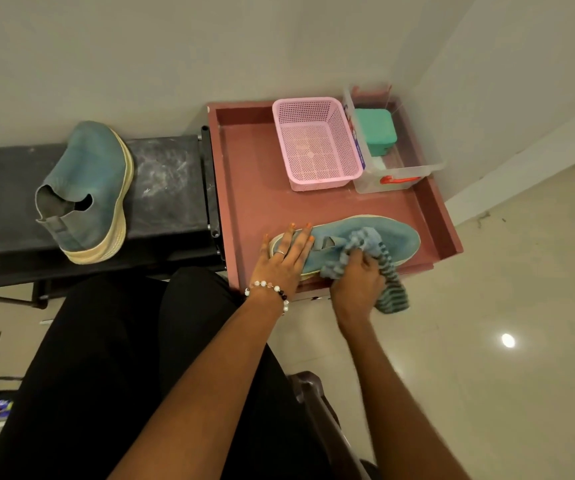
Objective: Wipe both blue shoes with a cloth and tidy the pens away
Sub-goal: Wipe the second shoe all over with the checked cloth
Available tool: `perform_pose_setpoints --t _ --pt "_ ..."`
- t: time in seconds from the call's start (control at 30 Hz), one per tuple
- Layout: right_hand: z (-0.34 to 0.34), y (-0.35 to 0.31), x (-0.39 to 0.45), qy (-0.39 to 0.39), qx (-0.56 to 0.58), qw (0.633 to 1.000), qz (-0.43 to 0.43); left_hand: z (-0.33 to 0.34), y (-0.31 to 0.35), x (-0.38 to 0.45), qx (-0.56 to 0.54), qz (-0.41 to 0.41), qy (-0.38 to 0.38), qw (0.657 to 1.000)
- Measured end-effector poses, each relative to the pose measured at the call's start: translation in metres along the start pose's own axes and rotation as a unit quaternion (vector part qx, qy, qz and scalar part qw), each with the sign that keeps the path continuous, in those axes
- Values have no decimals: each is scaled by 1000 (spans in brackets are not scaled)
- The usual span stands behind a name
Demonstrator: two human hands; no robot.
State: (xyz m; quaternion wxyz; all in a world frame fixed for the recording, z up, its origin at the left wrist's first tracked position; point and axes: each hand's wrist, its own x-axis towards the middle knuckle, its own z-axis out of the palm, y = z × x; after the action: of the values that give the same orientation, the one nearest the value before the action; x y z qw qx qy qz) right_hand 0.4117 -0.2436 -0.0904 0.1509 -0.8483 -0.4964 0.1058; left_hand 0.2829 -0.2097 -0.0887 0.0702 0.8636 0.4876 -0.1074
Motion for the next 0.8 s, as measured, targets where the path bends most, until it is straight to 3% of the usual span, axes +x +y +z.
perform_pose_setpoints --t 0.13,0.23,0.3,0.37,0.47,0.63,0.7,0.8 --pt "19 -28 -30 -52 83 989 -114 -2 -4 0 -4 -2 -33 999" --pt "2 8 -15 -109 27 972 -208 -1 -3 0 -8 2 -25 1000" --pt "-10 39 2 -94 -15 965 -244 2 -3 1 -10 3 -6 1000" --pt "-21 73 22 -40 -33 975 -214 4 -3 2 -5 7 -4 1000" --pt "-27 100 31 -20 -65 987 -146 6 -3 2 -5 7 -4 1000" --pt "7 14 -2 58 24 997 44 8 -2 2 -11 -1 4 1000" --pt "17 -10 -15 50 89 994 48 7 -2 2 -12 -1 3 1000" --pt "21 18 -15 -22 134 990 -35 5 -2 1 -9 2 -4 1000"
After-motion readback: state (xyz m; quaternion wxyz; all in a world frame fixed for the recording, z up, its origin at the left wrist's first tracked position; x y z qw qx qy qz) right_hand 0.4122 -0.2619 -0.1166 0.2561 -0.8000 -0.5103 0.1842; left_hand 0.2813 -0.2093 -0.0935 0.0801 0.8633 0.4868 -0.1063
